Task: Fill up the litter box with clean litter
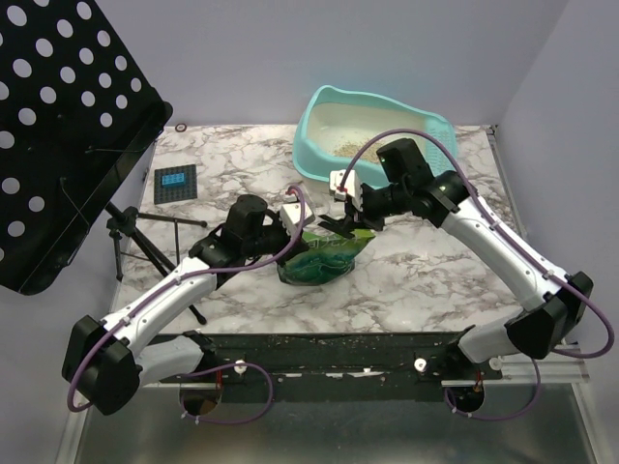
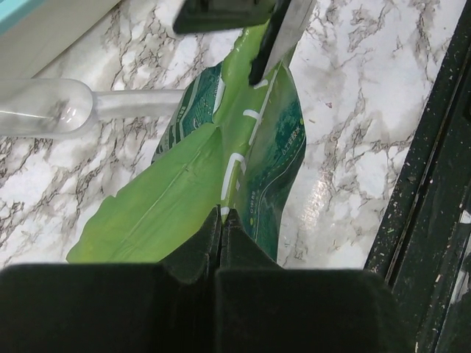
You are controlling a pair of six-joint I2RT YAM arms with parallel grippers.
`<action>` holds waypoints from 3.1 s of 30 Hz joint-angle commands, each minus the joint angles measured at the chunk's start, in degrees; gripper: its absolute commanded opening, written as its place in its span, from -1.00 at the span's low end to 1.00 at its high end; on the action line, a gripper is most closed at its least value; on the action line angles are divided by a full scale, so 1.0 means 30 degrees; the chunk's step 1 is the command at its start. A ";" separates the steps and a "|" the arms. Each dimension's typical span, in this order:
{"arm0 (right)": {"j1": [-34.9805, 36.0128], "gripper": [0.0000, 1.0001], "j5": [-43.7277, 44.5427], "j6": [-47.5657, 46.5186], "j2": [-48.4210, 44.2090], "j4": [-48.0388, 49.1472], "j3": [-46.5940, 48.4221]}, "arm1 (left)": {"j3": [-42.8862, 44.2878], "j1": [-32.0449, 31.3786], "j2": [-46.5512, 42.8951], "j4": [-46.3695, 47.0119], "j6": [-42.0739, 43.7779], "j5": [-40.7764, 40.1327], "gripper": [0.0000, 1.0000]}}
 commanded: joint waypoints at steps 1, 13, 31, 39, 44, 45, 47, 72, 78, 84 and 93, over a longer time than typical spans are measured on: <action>-0.0181 -0.99 -0.1493 -0.2770 0.0929 -0.2258 0.0739 | -0.0385 -0.0219 -0.0264 -0.0925 -0.0108 -0.1345 -1.00; -0.0151 -0.99 0.0496 -0.3213 0.1867 -0.3400 0.0682 | -0.0180 -0.0249 -0.0440 -0.1159 -0.0371 -0.2342 -1.00; 0.0990 -0.99 0.3602 -0.3037 0.2247 -0.3136 -0.0725 | -0.0092 -0.0307 -0.0412 -0.1276 -0.0489 -0.2899 -1.00; 0.2015 -0.95 0.4921 -0.2714 0.2950 -0.2756 -0.0960 | -0.0034 -0.0278 -0.0557 -0.1247 -0.0489 -0.3134 -1.00; 0.2397 -0.88 0.4483 -0.2510 0.3595 -0.2316 -0.1106 | -0.0092 -0.0278 -0.0704 -0.1189 -0.0489 -0.3192 -1.00; 0.2484 -0.85 0.4483 -0.2480 0.3654 -0.2171 -0.1194 | -0.0121 -0.0307 -0.0675 -0.1188 -0.0518 -0.3193 -1.00; 0.2690 -0.82 0.4657 -0.2334 0.3771 -0.1732 -0.1369 | -0.0063 -0.0278 -0.0646 -0.1188 -0.0518 -0.3193 -1.00; 0.3130 -0.03 0.2608 -0.1777 0.0756 0.1434 -0.2777 | 0.0025 -0.0307 -0.0528 -0.1218 -0.0664 -0.3046 -1.00; 0.3101 -0.02 0.2812 -0.0726 -0.0970 0.1930 -0.2981 | -0.0004 -0.0278 -0.0616 -0.1217 -0.0723 -0.2988 -1.00; 0.3013 0.25 0.5942 0.2700 -0.3900 0.5443 -0.4006 | -0.0033 -0.0278 -0.0967 -0.1072 -0.0840 -0.2870 -1.00; 0.2983 1.00 1.6187 0.8643 -0.7067 1.1156 -0.6231 | -0.0062 -0.0278 -0.1992 -0.0457 -0.0899 -0.1788 -0.63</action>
